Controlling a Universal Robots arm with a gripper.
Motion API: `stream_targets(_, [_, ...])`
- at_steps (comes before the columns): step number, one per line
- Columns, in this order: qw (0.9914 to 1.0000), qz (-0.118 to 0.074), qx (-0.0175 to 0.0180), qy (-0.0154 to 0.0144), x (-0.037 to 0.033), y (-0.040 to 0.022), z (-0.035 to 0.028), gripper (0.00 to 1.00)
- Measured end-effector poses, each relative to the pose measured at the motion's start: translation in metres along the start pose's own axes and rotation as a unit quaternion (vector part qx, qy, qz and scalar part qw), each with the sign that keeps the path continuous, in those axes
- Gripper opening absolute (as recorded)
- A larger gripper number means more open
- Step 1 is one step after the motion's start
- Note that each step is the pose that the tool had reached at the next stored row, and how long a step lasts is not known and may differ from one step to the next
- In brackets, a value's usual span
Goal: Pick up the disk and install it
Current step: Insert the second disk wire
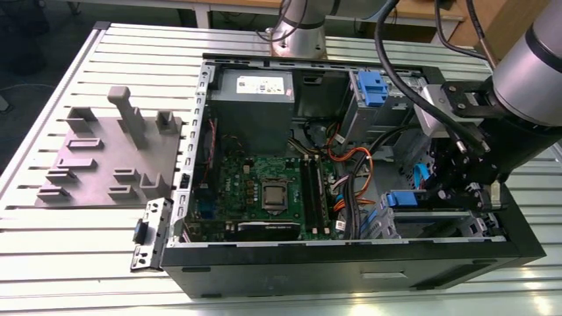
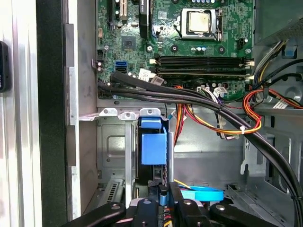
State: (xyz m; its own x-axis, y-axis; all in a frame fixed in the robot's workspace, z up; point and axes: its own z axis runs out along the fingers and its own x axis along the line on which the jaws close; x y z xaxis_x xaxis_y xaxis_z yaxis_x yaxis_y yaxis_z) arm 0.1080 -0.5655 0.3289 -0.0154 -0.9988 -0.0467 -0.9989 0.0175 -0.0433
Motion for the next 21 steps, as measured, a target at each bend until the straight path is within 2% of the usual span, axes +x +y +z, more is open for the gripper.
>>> stream_targets(2, [1.0, 0.0, 0.0, -0.0001, -0.0002, -0.0002, -0.0035, 0.24])
stream_targets(7, [1.0, 0.0, -0.0003, 0.0002, -0.0012, -0.0007, -0.0176, 0.24])
stream_targets(13, [1.0, 0.0, -0.0005, 0.0002, -0.0012, -0.0008, -0.0184, 0.22])
stream_targets(15, [1.0, 0.0, -0.0005, 0.0002, -0.0012, -0.0008, -0.0184, 0.11])
stream_targets(21, [1.0, 0.0, -0.0005, 0.0002, -0.0012, -0.0008, -0.0188, 0.11])
